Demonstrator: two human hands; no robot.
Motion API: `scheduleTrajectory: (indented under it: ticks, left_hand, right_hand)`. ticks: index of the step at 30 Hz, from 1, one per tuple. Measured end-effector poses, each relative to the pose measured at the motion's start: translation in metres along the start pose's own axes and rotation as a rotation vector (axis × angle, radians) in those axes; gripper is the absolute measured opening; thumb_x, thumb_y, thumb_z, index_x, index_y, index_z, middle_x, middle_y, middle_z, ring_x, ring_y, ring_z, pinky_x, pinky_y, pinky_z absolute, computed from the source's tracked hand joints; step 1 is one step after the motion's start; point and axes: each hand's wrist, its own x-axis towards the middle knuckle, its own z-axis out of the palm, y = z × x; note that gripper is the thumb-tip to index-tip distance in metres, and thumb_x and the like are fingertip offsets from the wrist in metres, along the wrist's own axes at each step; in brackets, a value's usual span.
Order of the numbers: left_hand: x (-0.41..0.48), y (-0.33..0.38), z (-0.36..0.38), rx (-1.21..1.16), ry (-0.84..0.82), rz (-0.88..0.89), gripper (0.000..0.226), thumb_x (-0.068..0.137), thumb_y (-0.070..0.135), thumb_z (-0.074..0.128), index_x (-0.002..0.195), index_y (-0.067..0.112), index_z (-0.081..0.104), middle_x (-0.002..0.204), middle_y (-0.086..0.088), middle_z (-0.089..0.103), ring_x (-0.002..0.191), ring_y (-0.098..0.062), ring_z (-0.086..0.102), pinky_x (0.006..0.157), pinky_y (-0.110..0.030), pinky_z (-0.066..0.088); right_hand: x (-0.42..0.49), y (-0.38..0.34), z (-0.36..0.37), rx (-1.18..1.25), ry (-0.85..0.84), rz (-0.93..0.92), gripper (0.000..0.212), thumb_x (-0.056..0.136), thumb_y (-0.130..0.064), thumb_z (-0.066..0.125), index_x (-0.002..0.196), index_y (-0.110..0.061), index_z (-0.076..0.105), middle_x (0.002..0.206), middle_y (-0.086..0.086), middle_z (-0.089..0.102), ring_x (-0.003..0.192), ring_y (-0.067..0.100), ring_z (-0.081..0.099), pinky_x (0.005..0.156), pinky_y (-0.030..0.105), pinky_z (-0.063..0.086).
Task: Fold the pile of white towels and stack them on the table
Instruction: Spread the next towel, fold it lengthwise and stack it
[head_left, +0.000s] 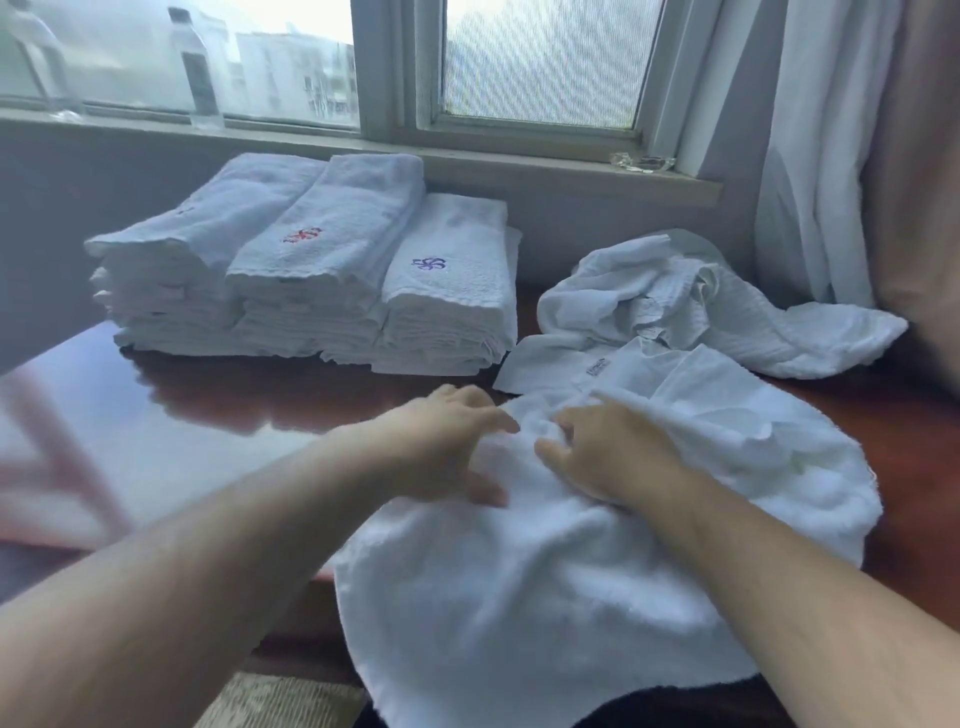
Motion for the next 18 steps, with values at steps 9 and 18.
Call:
scheduleTrajectory:
  ticks: [9, 18]
  left_hand:
    - [0.004, -0.008, 0.015, -0.334, 0.055, -0.227, 0.088, 0.084, 0.044, 0.078, 0.155, 0.023, 0.030, 0.154, -0.004, 0.041, 0.136, -0.024, 0.044, 0.110, -0.033, 0.038]
    - [0.005, -0.014, -0.008, -0.096, 0.862, -0.255, 0.025, 0.084, 0.003, 0.058, 0.102, 0.020, 0.059, 0.097, -0.002, 0.060, 0.089, -0.031, 0.058, 0.083, -0.037, 0.034]
  right_hand:
    - [-0.002, 0.025, 0.011, 0.298, 0.187, -0.086, 0.051, 0.093, -0.017, 0.056, 0.143, -0.020, 0.052, 0.138, 0.002, 0.058, 0.130, 0.021, 0.049, 0.104, 0.026, 0.034]
    - [-0.009, 0.021, 0.005, 0.573, 0.336, -0.203, 0.044, 0.084, -0.025, 0.061, 0.127, -0.030, 0.064, 0.102, -0.022, 0.064, 0.098, -0.003, 0.061, 0.087, 0.017, 0.048]
